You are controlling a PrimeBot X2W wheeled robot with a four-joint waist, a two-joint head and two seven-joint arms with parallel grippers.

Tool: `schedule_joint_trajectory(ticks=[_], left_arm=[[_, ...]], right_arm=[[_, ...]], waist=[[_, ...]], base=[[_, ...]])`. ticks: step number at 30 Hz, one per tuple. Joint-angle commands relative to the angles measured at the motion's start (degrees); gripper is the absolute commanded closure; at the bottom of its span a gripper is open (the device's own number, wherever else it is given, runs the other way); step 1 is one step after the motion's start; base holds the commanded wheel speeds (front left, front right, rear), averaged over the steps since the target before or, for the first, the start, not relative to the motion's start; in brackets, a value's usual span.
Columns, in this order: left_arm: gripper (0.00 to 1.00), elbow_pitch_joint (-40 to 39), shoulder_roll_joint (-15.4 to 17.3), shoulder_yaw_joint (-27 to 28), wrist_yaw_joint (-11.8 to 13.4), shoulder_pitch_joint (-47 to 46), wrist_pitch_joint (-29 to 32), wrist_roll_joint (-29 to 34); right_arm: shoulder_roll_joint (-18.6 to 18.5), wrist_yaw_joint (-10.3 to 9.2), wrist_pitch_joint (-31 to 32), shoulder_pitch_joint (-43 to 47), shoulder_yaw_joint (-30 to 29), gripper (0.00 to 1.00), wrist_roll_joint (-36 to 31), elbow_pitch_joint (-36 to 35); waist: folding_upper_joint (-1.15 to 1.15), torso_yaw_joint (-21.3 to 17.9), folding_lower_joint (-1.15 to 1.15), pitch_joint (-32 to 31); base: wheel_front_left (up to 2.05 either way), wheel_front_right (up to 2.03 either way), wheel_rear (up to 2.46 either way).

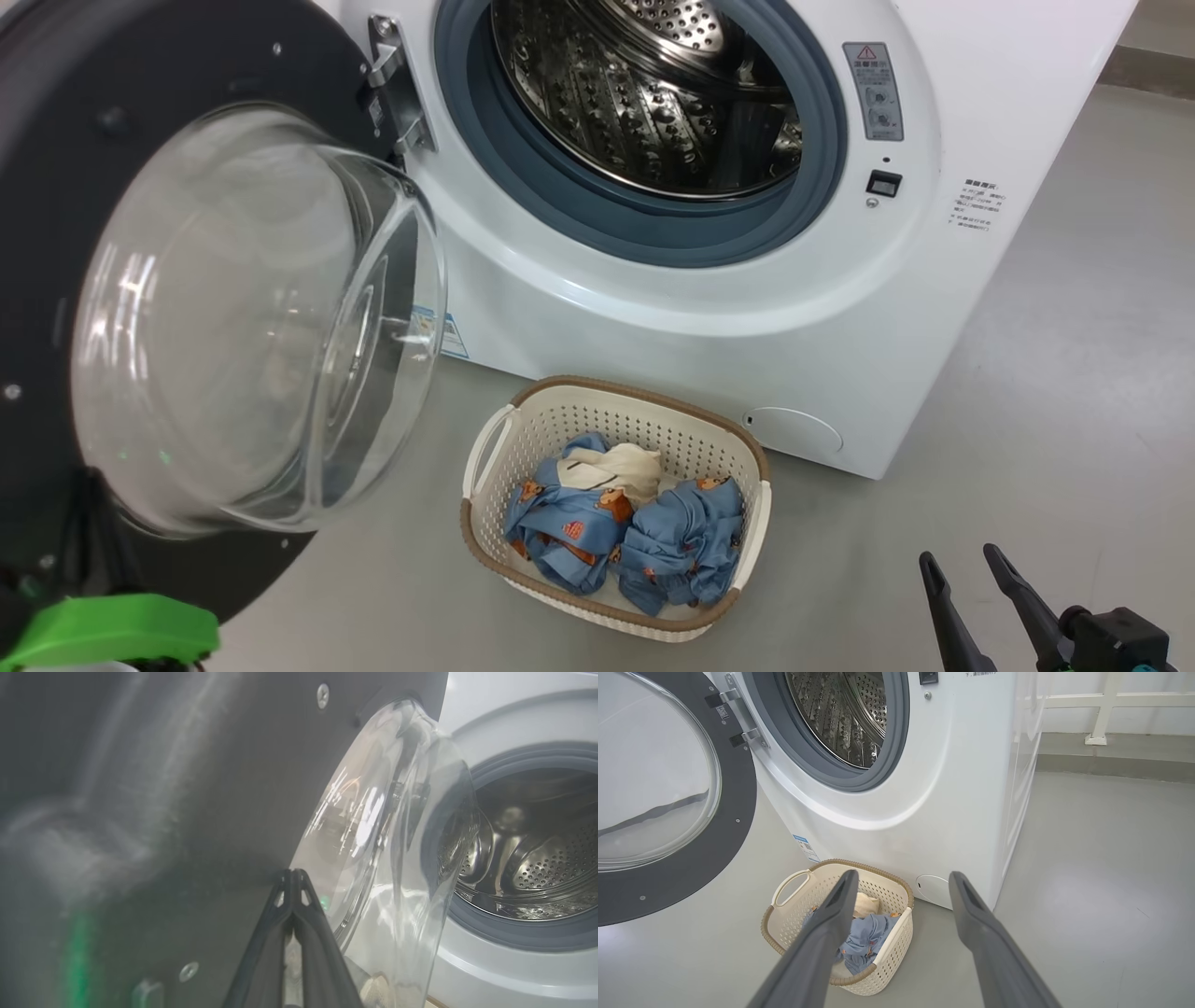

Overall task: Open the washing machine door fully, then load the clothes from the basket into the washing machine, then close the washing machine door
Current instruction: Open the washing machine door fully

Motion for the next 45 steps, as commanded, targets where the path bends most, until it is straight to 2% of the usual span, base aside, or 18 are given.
schedule_joint_trajectory(ticks=[1, 22, 35, 45], left_arm=[[1.0, -0.1, 3.1, 4.1, 0.3, -3.2, -0.7, -0.2], [1.0, 9.7, 5.5, 12.6, -3.0, -8.9, -0.8, 2.7], [1.0, 19.1, 7.5, 19.4, -6.5, -15.6, -0.8, 6.7], [1.0, 27.1, 9.9, 24.1, -10.5, -22.0, -0.8, 10.2]], right_arm=[[-0.9, 0.1, -0.7, -2.1, 1.4, 0.0, -0.2, -1.3], [-1.9, 0.1, -0.7, -2.8, 1.9, 0.0, -0.4, -1.6], [-2.9, 0.1, -0.7, -4.4, 2.1, 0.0, -0.8, -2.0], [-3.9, 0.1, -0.7, -6.5, 1.9, 0.0, -1.2, -2.4]], waist=[[0.0, 0.1, 0.0, 0.0], [0.0, -0.2, 0.0, 2.0], [0.0, -0.8, 0.0, 5.6], [0.0, -1.4, 0.0, 9.2]], base=[[0.0, 0.0, 0.0], [0.0, 0.0, 0.0], [0.0, 0.0, 0.0], [0.0, 0.0, 0.0]])
